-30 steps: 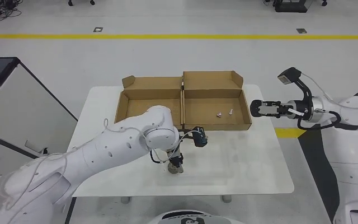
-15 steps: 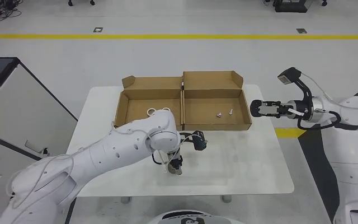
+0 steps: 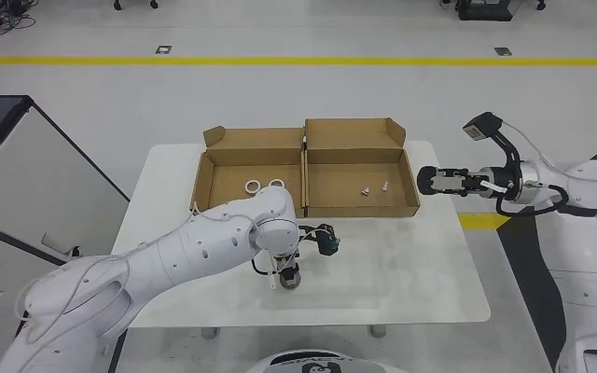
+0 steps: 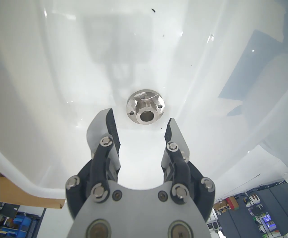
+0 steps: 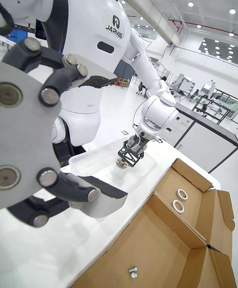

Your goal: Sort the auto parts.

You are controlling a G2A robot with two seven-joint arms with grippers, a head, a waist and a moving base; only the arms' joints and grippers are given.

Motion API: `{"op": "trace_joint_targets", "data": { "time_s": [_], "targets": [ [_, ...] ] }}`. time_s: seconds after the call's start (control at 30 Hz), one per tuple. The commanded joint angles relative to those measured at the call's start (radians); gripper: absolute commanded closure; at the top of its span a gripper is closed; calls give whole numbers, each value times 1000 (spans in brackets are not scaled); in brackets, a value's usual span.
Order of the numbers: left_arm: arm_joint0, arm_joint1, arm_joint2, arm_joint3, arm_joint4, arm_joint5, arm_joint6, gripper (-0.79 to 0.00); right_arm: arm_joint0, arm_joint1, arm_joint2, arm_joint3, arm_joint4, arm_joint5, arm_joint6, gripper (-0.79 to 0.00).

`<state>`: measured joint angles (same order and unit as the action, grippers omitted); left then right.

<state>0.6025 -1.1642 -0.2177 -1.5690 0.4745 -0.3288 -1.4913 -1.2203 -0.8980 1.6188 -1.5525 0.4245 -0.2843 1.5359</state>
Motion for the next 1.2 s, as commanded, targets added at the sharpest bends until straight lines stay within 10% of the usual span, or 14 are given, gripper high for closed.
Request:
{"op": "trace_joint_targets", "data": {
  "time_s": [0.0, 0.83, 0.93, 1.03, 1.17],
  "targets": [
    [-7, -3, 10, 6, -3, -1, 1, -437, 0, 0, 0, 0, 0, 0, 0, -785],
    [-1, -40, 48, 65, -3, -10, 10, -339, 0, 0, 0, 0, 0, 0, 0, -785],
    [2, -45, 48, 76, 2, -14, 14, -256, 0, 0, 0, 0, 0, 0, 0, -785],
    [4, -50, 48, 89, 5, -19, 19, 0, 0, 0, 0, 0, 0, 0, 0, -785],
    [5, -59, 48, 100, 10, -26, 26, 0, 0, 0, 0, 0, 0, 0, 0, -785]
  ]
}}
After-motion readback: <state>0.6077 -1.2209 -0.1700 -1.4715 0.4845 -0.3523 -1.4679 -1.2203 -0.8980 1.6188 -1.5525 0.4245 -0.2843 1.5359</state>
